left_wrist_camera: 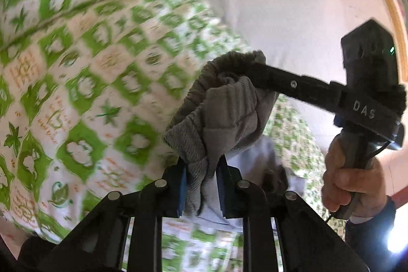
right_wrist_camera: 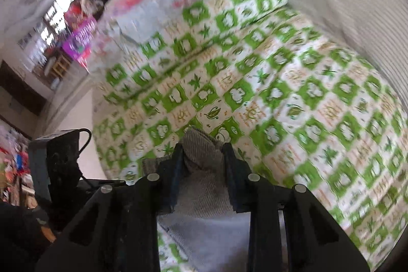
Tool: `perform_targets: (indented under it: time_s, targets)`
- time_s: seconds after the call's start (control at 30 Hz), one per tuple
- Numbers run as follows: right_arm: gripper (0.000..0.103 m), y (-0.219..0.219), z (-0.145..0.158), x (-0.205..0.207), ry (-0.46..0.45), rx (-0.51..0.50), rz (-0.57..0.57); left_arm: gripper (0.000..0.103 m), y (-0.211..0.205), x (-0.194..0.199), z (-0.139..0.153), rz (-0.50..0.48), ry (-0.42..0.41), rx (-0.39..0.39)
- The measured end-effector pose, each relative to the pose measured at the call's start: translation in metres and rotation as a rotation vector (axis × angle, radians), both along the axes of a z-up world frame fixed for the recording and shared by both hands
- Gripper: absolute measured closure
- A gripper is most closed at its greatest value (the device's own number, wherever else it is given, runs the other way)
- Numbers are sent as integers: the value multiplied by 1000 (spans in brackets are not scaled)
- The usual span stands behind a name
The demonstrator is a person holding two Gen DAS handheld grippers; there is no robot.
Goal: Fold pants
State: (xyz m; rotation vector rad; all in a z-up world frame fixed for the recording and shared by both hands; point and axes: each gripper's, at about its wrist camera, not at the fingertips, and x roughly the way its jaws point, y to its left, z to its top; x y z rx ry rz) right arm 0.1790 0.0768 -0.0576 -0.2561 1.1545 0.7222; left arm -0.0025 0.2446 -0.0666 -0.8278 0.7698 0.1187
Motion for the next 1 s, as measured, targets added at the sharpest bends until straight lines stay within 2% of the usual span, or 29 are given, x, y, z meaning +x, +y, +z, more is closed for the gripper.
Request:
perform_targets:
  time_s: [0.17, 0.33, 0.7, 1.0]
  targets:
    - [71, -46, 32, -15, -15, 89, -74, 85, -31, 7, 30, -66, -50, 32]
    - [71, -84, 47, -30, -29, 135, -136, 85, -65, 18, 45, -134, -67, 55]
    - [71, -155, 66, -63, -70, 202, -244, 85, -125, 40, 60, -260, -58, 121]
    - [71, -210, 63, -84, -76, 236, -330, 85, -170, 58, 54, -343, -21, 194]
